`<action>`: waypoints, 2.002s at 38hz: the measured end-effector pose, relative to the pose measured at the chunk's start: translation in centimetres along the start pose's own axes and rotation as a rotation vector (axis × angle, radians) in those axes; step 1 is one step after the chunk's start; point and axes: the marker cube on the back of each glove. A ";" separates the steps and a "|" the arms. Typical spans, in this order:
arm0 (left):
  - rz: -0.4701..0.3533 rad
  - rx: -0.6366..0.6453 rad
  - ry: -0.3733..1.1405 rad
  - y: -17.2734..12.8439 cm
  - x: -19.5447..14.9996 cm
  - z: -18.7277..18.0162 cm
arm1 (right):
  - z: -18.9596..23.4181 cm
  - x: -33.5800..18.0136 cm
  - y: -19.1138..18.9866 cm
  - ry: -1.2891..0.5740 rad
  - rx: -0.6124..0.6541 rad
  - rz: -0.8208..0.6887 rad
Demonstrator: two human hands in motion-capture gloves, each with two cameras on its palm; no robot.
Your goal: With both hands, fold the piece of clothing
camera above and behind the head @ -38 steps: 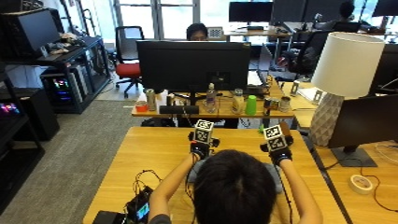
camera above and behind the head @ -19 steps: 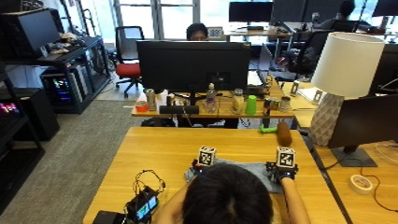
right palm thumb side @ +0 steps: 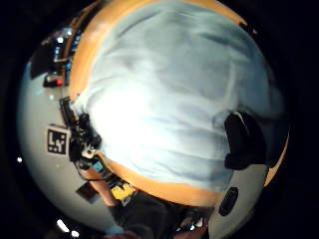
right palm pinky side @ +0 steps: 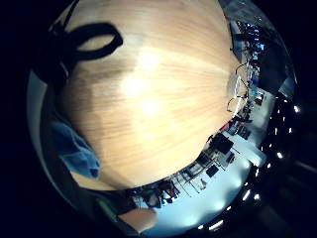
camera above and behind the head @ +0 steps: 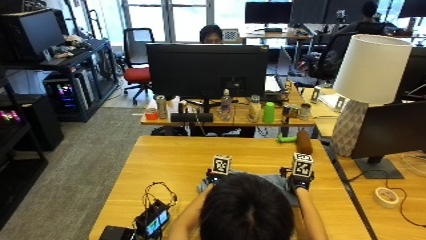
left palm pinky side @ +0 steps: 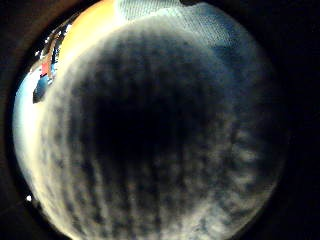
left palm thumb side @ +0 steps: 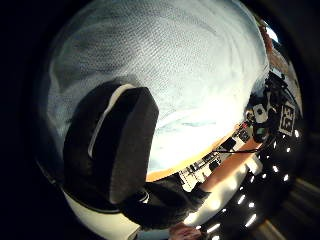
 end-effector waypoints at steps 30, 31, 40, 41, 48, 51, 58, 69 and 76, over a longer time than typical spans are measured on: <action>0.025 0.550 0.088 6.0 -5.2 -10.3 | -14.2 -10.3 5.7 0.061 -0.059 0.026; 0.015 0.582 0.075 6.4 -5.8 -10.9 | -14.6 -11.0 5.7 0.071 -0.040 0.014; -0.090 0.642 0.059 7.0 -13.5 -14.5 | -16.2 -21.5 5.2 0.078 0.008 -0.091; -0.096 0.643 0.066 7.1 -14.3 -14.7 | -16.1 -22.8 5.0 0.069 0.012 -0.106; -0.101 0.642 0.102 9.4 -17.8 -14.0 | -11.5 -30.7 3.9 -0.031 -0.153 -0.145; -0.116 0.624 0.112 10.0 -19.0 -13.1 | -7.9 -33.6 3.4 -0.128 -0.298 -0.109; -0.145 0.561 0.109 10.3 -21.0 -11.7 | -4.3 -36.8 2.7 -0.343 -0.396 -0.125; -0.179 0.596 0.108 12.3 -21.1 -13.4 | -16.4 -31.4 5.6 -0.316 0.203 -0.293; -0.186 0.592 0.066 12.7 -20.0 -13.9 | -20.6 -27.0 4.2 -0.276 0.305 -0.375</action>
